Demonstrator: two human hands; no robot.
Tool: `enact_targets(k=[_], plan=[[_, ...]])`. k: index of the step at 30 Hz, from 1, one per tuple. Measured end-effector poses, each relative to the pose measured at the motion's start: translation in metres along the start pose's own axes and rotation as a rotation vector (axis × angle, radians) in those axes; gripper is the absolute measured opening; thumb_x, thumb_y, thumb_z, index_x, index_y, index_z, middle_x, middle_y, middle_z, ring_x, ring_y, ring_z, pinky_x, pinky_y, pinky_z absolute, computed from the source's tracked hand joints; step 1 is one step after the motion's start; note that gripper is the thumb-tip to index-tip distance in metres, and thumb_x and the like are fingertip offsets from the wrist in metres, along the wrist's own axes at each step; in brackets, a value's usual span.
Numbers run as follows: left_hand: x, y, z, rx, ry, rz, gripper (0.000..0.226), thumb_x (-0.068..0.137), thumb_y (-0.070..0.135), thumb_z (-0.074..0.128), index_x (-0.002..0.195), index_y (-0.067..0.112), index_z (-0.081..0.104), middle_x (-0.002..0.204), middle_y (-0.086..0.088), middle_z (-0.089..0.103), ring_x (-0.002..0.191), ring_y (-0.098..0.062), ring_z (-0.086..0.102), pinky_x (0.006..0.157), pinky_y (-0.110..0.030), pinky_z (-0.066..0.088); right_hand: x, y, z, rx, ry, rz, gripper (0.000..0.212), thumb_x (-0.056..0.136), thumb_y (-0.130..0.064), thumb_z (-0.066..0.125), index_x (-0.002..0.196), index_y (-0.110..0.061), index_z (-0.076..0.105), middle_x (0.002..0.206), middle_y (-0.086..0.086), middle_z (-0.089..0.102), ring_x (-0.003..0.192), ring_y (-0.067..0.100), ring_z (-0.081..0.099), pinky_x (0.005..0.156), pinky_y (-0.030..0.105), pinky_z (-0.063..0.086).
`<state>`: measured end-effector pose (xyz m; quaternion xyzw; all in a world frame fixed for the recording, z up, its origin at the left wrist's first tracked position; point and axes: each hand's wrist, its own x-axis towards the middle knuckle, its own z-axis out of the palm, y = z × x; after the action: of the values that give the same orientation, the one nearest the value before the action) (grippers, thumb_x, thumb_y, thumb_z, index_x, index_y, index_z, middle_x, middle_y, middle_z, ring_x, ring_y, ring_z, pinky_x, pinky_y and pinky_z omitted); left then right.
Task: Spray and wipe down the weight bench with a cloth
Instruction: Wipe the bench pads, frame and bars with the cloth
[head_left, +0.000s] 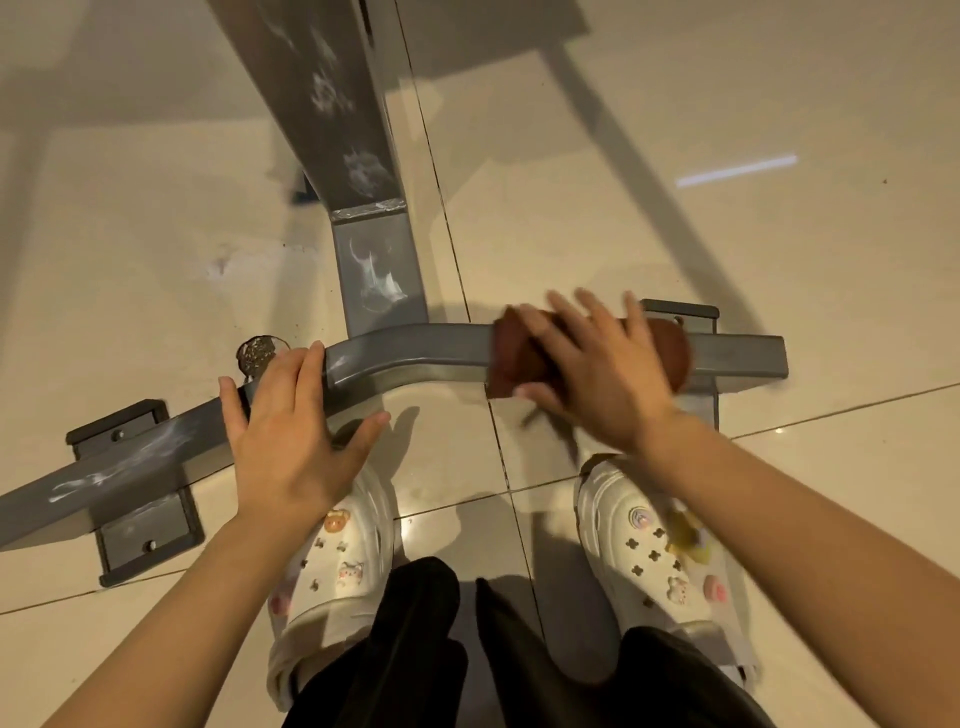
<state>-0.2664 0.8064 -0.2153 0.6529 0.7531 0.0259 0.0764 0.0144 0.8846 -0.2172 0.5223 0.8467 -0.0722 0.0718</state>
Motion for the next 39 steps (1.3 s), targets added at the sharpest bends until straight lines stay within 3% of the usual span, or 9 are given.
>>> enact_targets(k=[2, 4, 9, 13, 19, 27, 33, 37, 39], plan=[[-0.001, 0.002, 0.0, -0.019, -0.016, -0.013, 0.091, 0.081, 0.072, 0.039, 0.144, 0.007, 0.037, 0.144, -0.013, 0.042, 0.137, -0.03, 0.036, 0.112, -0.063, 0.007, 0.026, -0.038, -0.007, 0.034, -0.061, -0.071, 0.08, 0.088, -0.075, 0.014, 0.155, -0.032, 0.008, 0.161, 0.005, 0.019, 0.147, 0.031, 0.017, 0.116, 0.062, 0.008], [-0.002, 0.006, -0.002, -0.061, -0.014, -0.039, 0.092, 0.081, 0.072, 0.037, 0.146, 0.008, 0.034, 0.149, -0.012, 0.037, 0.141, -0.028, 0.031, 0.113, -0.063, 0.005, 0.041, -0.052, -0.009, 0.064, -0.1, -0.145, 0.076, 0.092, -0.07, 0.02, 0.155, -0.032, 0.0, 0.163, 0.001, 0.008, 0.149, 0.027, 0.01, 0.117, 0.059, 0.009], [-0.003, 0.026, -0.009, -0.123, 0.004, 0.065, 0.071, 0.087, 0.053, 0.045, 0.145, 0.013, 0.039, 0.155, -0.007, 0.03, 0.145, -0.024, 0.024, 0.115, -0.054, -0.003, 0.024, -0.016, 0.005, -0.066, 0.076, -0.339, 0.061, 0.096, -0.042, 0.051, 0.151, -0.024, 0.031, 0.153, 0.009, 0.038, 0.128, 0.033, 0.048, 0.096, 0.051, 0.046], [0.007, 0.048, -0.011, -0.113, -0.038, 0.202, 0.059, 0.09, 0.047, 0.044, 0.14, 0.015, 0.048, 0.146, -0.006, 0.043, 0.137, -0.023, 0.038, 0.118, -0.045, -0.01, -0.003, 0.026, 0.013, -0.006, 0.167, -0.302, 0.051, 0.101, -0.044, 0.045, 0.148, -0.023, 0.041, 0.141, 0.012, 0.052, 0.124, 0.032, 0.054, 0.1, 0.05, 0.044], [0.029, 0.044, -0.002, -0.081, -0.03, 0.307, 0.055, 0.087, 0.042, 0.047, 0.133, 0.012, 0.055, 0.132, -0.006, 0.054, 0.126, -0.021, 0.045, 0.12, -0.046, 0.0, -0.038, 0.092, -0.004, 0.112, 0.023, -0.037, 0.063, 0.1, -0.057, 0.028, 0.139, -0.014, 0.052, 0.125, 0.01, 0.06, 0.112, 0.034, 0.057, 0.094, 0.044, 0.039], [0.042, 0.043, 0.001, -0.116, -0.033, 0.272, 0.047, 0.099, 0.05, 0.028, 0.127, 0.021, 0.052, 0.122, -0.001, 0.065, 0.117, -0.013, 0.049, 0.116, -0.038, 0.009, -0.012, 0.02, -0.003, 0.208, 0.166, 0.197, 0.044, 0.097, -0.044, 0.037, 0.122, -0.019, 0.063, 0.104, 0.003, 0.065, 0.1, 0.026, 0.059, 0.097, 0.052, 0.035], [0.054, 0.049, -0.009, -0.162, -0.012, 0.203, 0.041, 0.092, 0.042, 0.042, 0.117, 0.02, 0.066, 0.105, 0.004, 0.07, 0.102, -0.01, 0.052, 0.111, -0.044, 0.017, 0.049, -0.04, -0.015, 0.266, -0.005, 0.09, 0.048, 0.093, -0.052, 0.034, 0.092, -0.018, 0.067, 0.081, 0.004, 0.066, 0.07, 0.027, 0.062, 0.07, 0.038, 0.049], [0.058, 0.05, -0.009, -0.157, -0.021, 0.209, 0.042, 0.093, 0.044, 0.041, 0.111, 0.019, 0.07, 0.101, 0.004, 0.07, 0.096, -0.014, 0.053, 0.108, -0.034, 0.023, 0.062, -0.056, -0.017, 0.328, -0.03, -0.025, 0.046, 0.091, -0.049, 0.034, 0.101, -0.018, 0.067, 0.087, 0.002, 0.068, 0.074, 0.024, 0.063, 0.07, 0.037, 0.051], [0.058, 0.049, -0.009, -0.121, 0.0, 0.24, 0.041, 0.091, 0.043, 0.044, 0.109, 0.017, 0.071, 0.099, 0.002, 0.07, 0.094, -0.015, 0.052, 0.103, -0.038, 0.028, 0.05, -0.04, -0.014, 0.326, 0.022, -0.051, 0.047, 0.093, -0.049, 0.037, 0.114, -0.018, 0.065, 0.096, 0.003, 0.068, 0.083, 0.026, 0.063, 0.08, 0.041, 0.051]])
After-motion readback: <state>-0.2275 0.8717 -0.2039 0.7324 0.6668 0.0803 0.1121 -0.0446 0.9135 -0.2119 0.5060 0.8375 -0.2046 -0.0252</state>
